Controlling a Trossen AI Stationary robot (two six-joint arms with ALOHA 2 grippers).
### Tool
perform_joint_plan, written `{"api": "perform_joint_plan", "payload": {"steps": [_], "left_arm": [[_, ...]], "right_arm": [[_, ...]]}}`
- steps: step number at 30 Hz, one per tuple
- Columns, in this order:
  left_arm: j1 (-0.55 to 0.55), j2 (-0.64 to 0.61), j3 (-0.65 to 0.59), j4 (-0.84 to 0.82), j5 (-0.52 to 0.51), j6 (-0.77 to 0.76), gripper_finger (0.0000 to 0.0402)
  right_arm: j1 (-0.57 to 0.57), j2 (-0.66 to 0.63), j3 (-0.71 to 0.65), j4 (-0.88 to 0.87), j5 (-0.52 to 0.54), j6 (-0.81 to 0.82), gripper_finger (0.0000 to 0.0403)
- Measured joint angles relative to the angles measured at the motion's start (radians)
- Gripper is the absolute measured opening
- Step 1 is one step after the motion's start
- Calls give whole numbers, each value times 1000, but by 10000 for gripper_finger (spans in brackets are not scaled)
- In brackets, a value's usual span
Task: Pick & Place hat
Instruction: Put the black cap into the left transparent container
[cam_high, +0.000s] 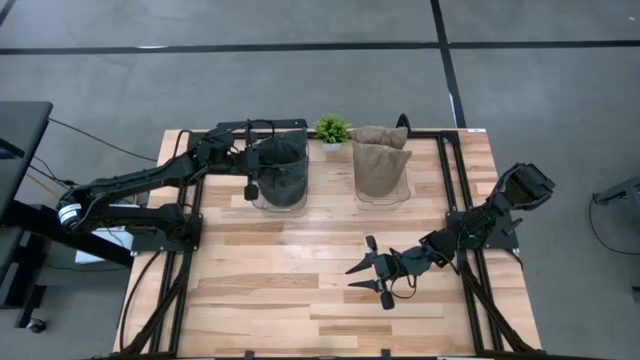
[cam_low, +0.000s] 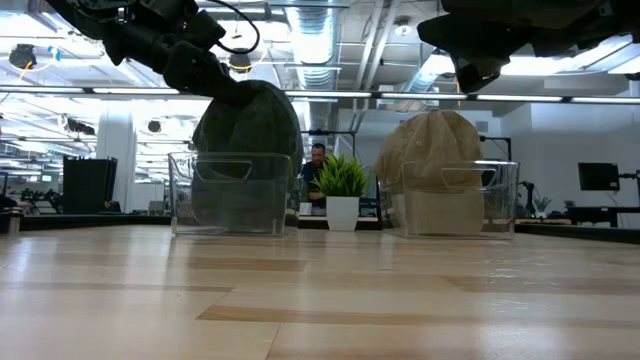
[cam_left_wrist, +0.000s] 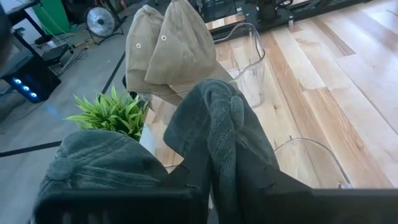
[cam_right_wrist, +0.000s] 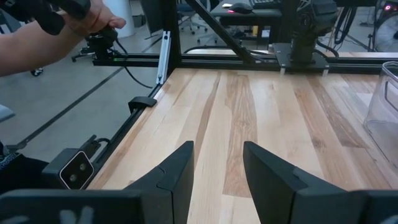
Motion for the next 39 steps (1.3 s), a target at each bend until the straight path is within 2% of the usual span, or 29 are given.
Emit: {"api": "perform_joint_plan", "payload": {"steps": [9,13,21,25,29,34,39], "left_arm": [[0,0,0,1,-46,-25,116],[0,0,0,-2,-45,-62,130],[0,-1,0,-102,-14,-88,112],[0,-1,0,-106,29,-102,101],[0,-1,0,-100,30,-110,98],[0,-1,0,-91,16,-128,97],[0,-1,0,-91,-78,-135,97]], "right_arm": [[0,0,0,0,0,2,128],[0,0,0,0,0,2,128],[0,0,0,-13,0,2,128],[0,0,0,-13,0,3,128],[0,0,0,-13,0,3,128],[0,0,0,-13,0,4,128],[0,0,0,-20,0,28,128]]}}
